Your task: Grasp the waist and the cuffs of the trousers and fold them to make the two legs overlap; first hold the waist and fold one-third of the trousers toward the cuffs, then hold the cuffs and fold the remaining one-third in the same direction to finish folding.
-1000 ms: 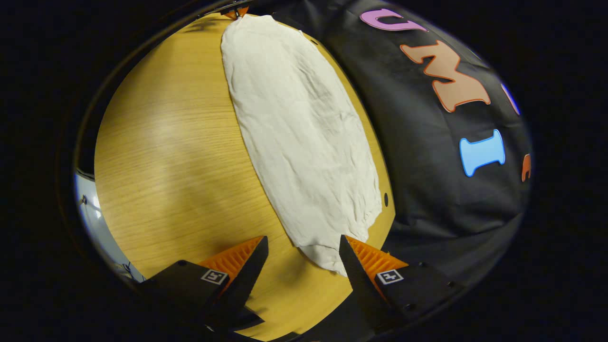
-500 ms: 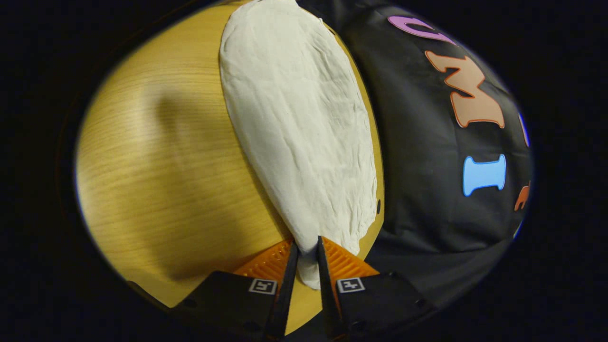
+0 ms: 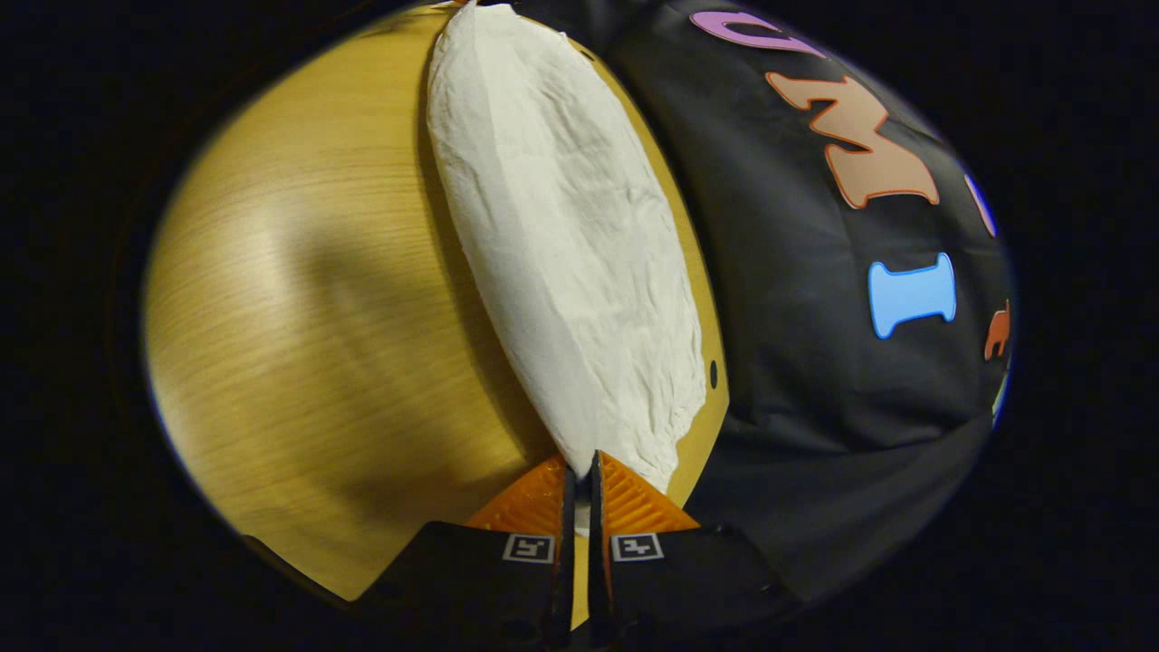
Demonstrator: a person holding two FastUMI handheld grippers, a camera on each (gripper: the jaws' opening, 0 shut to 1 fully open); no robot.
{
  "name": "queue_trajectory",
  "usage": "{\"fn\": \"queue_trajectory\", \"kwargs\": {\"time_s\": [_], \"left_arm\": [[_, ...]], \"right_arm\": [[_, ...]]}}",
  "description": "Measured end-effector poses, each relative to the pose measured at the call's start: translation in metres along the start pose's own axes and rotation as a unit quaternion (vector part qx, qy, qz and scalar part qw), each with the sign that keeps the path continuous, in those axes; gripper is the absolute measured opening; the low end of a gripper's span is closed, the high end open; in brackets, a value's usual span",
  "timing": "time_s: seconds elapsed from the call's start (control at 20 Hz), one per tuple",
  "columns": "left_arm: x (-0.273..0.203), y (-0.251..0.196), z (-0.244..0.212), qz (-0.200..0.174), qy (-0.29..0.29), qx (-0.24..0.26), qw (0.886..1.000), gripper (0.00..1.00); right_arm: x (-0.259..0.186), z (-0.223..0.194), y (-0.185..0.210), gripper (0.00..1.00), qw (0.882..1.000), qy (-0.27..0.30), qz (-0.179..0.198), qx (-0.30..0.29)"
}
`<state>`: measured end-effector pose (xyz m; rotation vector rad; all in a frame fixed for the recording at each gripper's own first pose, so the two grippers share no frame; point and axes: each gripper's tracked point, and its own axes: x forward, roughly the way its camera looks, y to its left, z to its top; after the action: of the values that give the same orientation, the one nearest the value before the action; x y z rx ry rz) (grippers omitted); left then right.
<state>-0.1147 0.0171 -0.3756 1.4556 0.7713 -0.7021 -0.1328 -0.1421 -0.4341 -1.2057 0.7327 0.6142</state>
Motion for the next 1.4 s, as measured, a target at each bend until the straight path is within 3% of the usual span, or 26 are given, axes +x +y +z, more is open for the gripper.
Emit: {"fn": "queue_trajectory", "kwargs": {"time_s": [0.35, 0.45, 0.5, 0.6, 0.7, 0.8, 1.05, 1.4], "left_arm": [[-0.011, 0.065, 0.010, 0.064, 0.022, -0.026, 0.997, 0.00], [-0.006, 0.086, 0.013, 0.059, 0.020, -0.064, 0.996, 0.00], [-0.006, 0.097, 0.017, 0.069, 0.012, -0.074, 0.995, 0.00], [0.002, 0.124, 0.020, 0.085, 0.002, -0.086, 0.993, 0.00], [0.014, 0.155, 0.021, 0.101, -0.004, -0.101, 0.990, 0.00], [0.031, 0.176, 0.024, 0.106, -0.014, -0.121, 0.987, 0.00], [0.080, 0.205, 0.030, 0.109, -0.029, -0.125, 0.986, 0.00], [0.150, 0.197, 0.041, 0.094, -0.048, -0.128, 0.986, 0.00]], "right_arm": [[0.003, 0.029, -0.085, 0.12, 0.995, -0.033, -0.076, 0.054], [0.009, 0.044, -0.117, 0.09, 0.990, -0.040, -0.105, 0.081], [0.016, 0.047, -0.126, 0.05, 0.989, -0.038, -0.114, 0.091], [0.030, 0.054, -0.138, 0.11, 0.986, -0.026, -0.126, 0.102], [0.046, 0.069, -0.152, 0.05, 0.984, -0.030, -0.135, 0.111], [0.061, 0.082, -0.168, 0.11, 0.983, -0.031, -0.145, 0.107], [0.122, 0.105, -0.185, 0.11, 0.984, -0.019, -0.145, 0.105], [0.185, 0.111, -0.152, 0.08, 0.987, 0.030, -0.112, 0.110]]}}
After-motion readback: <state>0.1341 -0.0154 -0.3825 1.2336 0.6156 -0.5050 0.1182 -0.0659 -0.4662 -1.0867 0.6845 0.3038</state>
